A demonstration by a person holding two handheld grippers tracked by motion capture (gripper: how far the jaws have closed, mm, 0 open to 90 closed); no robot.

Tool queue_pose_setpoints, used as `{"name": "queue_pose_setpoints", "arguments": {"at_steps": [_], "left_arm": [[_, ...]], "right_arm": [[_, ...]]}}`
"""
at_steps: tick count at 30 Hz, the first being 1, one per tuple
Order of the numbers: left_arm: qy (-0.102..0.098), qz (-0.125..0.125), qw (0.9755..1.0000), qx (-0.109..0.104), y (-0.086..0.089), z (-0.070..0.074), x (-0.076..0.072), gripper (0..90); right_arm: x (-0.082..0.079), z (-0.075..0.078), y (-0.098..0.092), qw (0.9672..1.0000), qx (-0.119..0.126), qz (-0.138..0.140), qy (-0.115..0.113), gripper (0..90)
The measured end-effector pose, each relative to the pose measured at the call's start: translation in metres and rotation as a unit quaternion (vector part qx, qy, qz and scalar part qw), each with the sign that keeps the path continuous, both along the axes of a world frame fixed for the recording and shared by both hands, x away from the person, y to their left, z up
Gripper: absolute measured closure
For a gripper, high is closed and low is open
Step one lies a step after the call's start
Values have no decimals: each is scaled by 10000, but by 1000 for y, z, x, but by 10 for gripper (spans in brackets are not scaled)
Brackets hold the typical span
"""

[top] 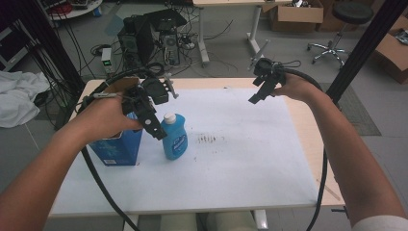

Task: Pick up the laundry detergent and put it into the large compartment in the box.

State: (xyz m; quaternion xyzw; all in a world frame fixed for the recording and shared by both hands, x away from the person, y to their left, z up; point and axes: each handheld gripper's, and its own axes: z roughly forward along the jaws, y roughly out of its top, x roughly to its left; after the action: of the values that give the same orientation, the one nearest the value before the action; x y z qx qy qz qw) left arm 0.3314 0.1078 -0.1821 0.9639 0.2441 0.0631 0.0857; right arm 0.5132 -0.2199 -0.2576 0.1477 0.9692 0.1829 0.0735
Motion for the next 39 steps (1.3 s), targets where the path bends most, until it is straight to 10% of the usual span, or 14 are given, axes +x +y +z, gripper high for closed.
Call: {"name": "queue_pose_setpoints", "arguments": {"at_steps": [19,39], "left_arm": [[123,1118,9937,-13,-6,3,21,204],[263,1964,9801,-72,-12,-9,48,200]], "right_arm": [[-4,1,2,10000,1,58,-48,163],[-3,0,1,10000,0,39,-19,163]]}}
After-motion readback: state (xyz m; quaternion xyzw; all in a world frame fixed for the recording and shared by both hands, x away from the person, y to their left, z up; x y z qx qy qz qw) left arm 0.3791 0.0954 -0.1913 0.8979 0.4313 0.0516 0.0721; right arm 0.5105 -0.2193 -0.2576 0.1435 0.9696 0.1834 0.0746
